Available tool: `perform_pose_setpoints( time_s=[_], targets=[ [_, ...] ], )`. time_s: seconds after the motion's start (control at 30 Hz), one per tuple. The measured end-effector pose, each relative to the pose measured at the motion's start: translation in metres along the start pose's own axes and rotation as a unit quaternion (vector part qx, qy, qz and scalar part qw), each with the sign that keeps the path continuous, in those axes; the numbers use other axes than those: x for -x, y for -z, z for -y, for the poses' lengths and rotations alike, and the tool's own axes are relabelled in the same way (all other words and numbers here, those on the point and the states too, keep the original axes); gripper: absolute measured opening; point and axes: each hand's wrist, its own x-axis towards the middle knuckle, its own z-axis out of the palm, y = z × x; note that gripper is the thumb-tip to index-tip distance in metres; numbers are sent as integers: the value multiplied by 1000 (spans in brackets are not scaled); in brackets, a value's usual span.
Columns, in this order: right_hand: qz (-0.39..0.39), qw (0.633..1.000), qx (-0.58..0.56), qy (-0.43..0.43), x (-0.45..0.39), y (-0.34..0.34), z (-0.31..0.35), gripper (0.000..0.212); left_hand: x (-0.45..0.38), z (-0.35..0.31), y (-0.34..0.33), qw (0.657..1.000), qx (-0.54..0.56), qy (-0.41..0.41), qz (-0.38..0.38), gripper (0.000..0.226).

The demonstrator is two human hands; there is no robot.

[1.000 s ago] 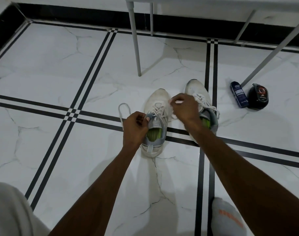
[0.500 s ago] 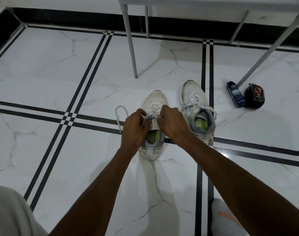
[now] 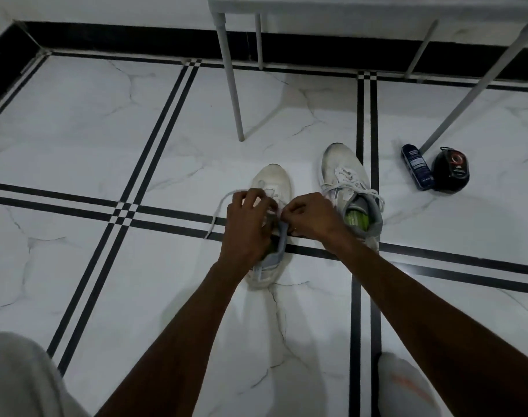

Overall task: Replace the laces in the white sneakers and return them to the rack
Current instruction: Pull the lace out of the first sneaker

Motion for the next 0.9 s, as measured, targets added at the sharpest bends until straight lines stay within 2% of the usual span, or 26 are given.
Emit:
perform_pose_setpoints(
  time_s=[0.1, 0.17, 0.2, 0.23, 0.27, 0.33, 0.37, 0.4, 0.47, 0.53, 0.6, 0.63, 0.7, 0.73, 0.77, 0.8, 0.83, 0.87, 0.9],
  targets=[
    [-4, 1000, -20, -21, 2, 0, 1, 7, -6, 0, -1, 996, -58, -42, -49, 19],
    [2, 999, -31, -34, 4, 1, 1, 6, -6, -1, -1, 994, -68, -59, -61, 21],
    [0, 998, -39, -43, 3, 2, -1, 6, -5, -1, -2, 996, -45, -37, -62, 23],
    [-7, 998, -45, -50, 4, 3, -2, 5, -5, 0, -2, 996, 8, 23, -84, 19],
    [-16, 997, -47, -55, 4, 5, -2, 6, -7, 4, 0, 982, 79, 117, -129, 15],
    [-26, 996, -59, -60, 4, 7, -4, 6, -15, 19, 9, 901, 218, 311, -209, 14],
    [-21, 995, -68, -63, 5, 7, -4, 5, -16, 24, 12, 880, 248, 347, -207, 16],
    [-15, 996, -65, -58, 5, 7, -3, 7, -16, 23, 17, 885, 261, 335, -189, 22],
    [-7, 999, -28, -34, 4, 5, -1, 11, -14, 10, 22, 940, 236, 204, -136, 34],
    [-18, 1000, 8, -13, 0, 3, 0, 8, -12, 1, 21, 991, 108, 70, -43, 27],
    [-27, 998, 48, 7, -3, 3, 1, 8, -8, -5, 14, 999, 4, 25, 22, 13],
    [-29, 997, 65, 13, -3, 2, 2, 9, -8, -6, 12, 999, -26, 22, 28, 9],
    [-23, 997, 69, 10, -3, 2, 1, 9, -10, -9, 7, 997, -73, 1, 2, 13],
    [-23, 998, 58, 1, -3, 2, -1, 9, -10, -8, 5, 996, -85, 6, -39, 15],
    [-28, 999, 44, -8, -3, 2, -2, 10, -11, -2, 7, 991, -71, 52, -98, 15],
    [-39, 999, 37, -10, -3, 3, -5, 10, -15, 5, 17, 973, -30, 147, -175, 15],
    [-51, 998, 37, -7, -4, 3, -7, 11, -20, 16, 30, 931, 21, 267, -247, 15],
    [-60, 997, 38, -3, -5, 5, -10, 12, -24, 31, 38, 887, 64, 365, -276, 15],
    [-60, 997, 37, 0, -5, 6, -12, 13, -25, 41, 42, 875, 73, 399, -264, 18]
  ],
)
